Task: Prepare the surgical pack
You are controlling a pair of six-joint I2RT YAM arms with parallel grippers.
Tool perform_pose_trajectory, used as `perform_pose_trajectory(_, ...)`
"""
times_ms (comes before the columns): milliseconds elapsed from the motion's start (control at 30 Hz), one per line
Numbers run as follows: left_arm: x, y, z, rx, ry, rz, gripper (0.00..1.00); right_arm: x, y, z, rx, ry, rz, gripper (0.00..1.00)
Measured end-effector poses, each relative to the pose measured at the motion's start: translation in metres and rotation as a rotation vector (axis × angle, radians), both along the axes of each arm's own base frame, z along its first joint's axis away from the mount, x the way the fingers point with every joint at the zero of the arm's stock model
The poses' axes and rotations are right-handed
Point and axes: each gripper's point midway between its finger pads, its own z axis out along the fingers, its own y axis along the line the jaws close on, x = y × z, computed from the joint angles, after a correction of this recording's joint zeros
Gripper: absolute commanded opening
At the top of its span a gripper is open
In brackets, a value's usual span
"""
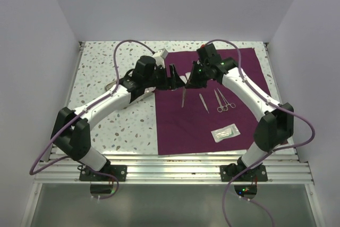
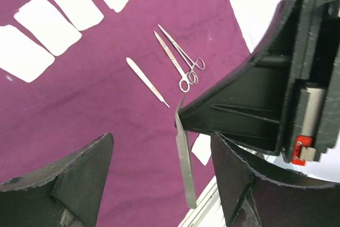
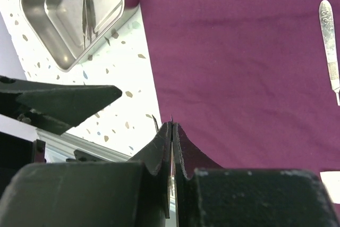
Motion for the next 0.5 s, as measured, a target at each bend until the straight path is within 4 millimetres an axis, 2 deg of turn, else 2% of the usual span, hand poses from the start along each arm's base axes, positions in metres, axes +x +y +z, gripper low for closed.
perform_pose_trajectory(233,-0.01,-0.005,-0.005,-0.007,0.019,-0.042,0.71,0.007,0.005,-0.002,0.011,0.014,-0.018,0.0)
perform_pose_trajectory(500,-0.021,-0.013,-0.009,-0.018,0.042,-0.1,0.52,0.01,0.008,0.001,0.025,0.016,-0.034,0.0)
